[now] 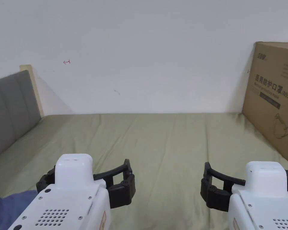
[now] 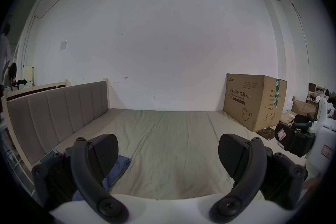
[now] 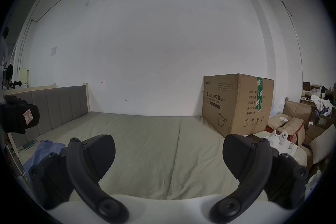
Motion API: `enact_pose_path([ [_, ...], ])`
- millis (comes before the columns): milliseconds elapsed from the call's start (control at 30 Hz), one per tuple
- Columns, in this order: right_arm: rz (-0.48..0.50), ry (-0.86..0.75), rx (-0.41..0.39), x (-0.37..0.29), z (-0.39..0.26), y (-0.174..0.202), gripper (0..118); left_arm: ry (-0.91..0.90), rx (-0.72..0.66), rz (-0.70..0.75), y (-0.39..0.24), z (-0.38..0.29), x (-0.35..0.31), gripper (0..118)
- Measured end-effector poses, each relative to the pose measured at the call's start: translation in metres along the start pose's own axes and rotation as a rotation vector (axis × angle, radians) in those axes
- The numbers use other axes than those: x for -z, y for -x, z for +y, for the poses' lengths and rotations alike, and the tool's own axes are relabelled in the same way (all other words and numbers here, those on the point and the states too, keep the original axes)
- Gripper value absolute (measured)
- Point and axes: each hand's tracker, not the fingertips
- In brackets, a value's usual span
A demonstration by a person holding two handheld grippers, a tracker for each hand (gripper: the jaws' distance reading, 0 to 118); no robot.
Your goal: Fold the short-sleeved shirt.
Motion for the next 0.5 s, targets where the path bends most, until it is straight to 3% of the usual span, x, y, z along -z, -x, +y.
enact_pose_path([
  [167, -0.011, -0.029, 0.011, 0.000, 0.012, 0.002, 117, 0.003, 0.000, 0.006, 0.001, 0.001, 0.001, 113],
  [200, -0.036, -0.044, -0.021, 0.001, 0.017, 0.006, 117, -0.003, -0.054, -0.018, 0.004, 0.002, -0.001, 113],
  [233, -0.097, -0.055, -0.125, 0.002, 0.023, 0.015, 117, -0.021, -0.142, -0.053, 0.009, 0.002, -0.002, 113],
  [333, -0.174, -0.162, -0.557, 0.004, 0.023, 0.054, 117, -0.051, -0.581, -0.211, 0.040, -0.016, 0.001, 113],
  [400, -0.173, -0.215, -0.885, 0.004, 0.006, 0.079, 117, -0.067, -0.905, -0.222, 0.060, -0.044, 0.007, 113],
  [467, -0.131, -0.230, -1.120, 0.004, -0.018, 0.096, 117, -0.044, -1.076, -0.134, 0.072, -0.068, 0.009, 113],
  [500, -0.081, -0.206, -1.196, 0.005, -0.030, 0.102, 117, -0.050, -1.135, -0.100, 0.077, -0.082, 0.010, 113],
])
